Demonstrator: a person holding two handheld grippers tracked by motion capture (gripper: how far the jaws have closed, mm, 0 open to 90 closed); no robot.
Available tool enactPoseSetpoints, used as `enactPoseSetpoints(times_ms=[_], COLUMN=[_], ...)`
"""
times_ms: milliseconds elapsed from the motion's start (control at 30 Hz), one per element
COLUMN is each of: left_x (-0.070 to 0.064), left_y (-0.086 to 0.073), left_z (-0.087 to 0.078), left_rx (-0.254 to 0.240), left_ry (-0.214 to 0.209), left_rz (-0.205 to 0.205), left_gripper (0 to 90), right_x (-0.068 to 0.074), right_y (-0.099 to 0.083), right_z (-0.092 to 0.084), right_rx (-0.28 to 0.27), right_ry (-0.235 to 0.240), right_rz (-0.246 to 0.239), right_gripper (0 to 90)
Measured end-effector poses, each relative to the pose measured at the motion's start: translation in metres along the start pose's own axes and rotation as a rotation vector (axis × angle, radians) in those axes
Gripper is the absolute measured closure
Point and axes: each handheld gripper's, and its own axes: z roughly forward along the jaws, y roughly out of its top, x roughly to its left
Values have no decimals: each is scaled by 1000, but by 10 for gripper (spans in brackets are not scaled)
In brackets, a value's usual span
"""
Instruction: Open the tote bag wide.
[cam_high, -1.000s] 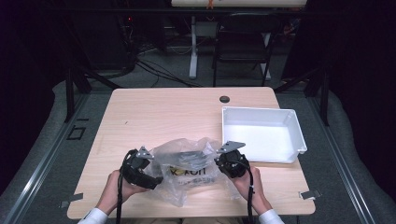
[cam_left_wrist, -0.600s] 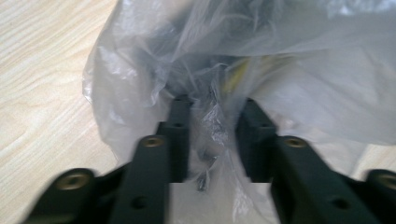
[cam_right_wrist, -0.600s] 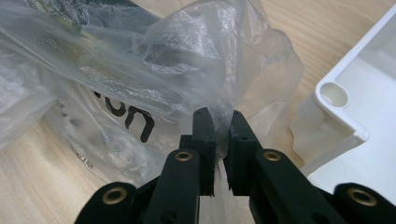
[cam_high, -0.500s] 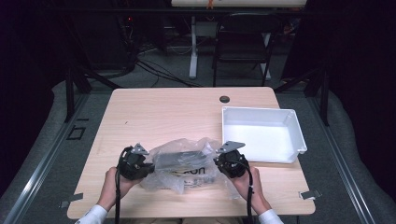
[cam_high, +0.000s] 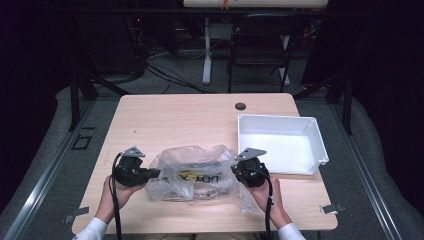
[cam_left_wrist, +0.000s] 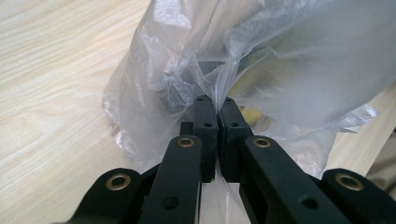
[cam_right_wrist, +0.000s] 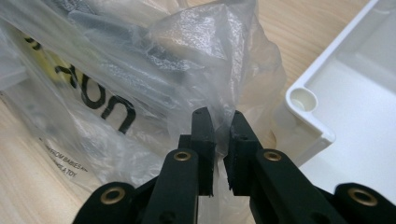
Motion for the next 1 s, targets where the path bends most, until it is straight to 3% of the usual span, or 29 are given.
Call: enactPoseSetpoints(times_ms=[233,333,467,567,633,900,1000], left_x=[19,37,48,56,57,61,64], left_y=[-1,-6,-8,-8,-8,-3,-2], left_z=[4,9,12,17,21,27,32], left_rx=[18,60,84,108,134,133,154], left_ry=[52,73,95,119,142,183,210], left_rz=[-77,-126,-152,-164,-149,-141,-138], left_gripper=[890,891,891,892,892,890,889], right_x=[-9,-12,-13,-11,-10,-12,-12], right_y=[1,1,0,1,1,1,0], right_z=[11,20,28,33,35,39,44], right_rx=[43,69,89,108,119,124,131], right_ry=[-34,-46,-54,-61,-75,-86,-86], right_rz=[47,63,65,56,45,43,51], right_gripper=[850,852,854,857,859,837,831])
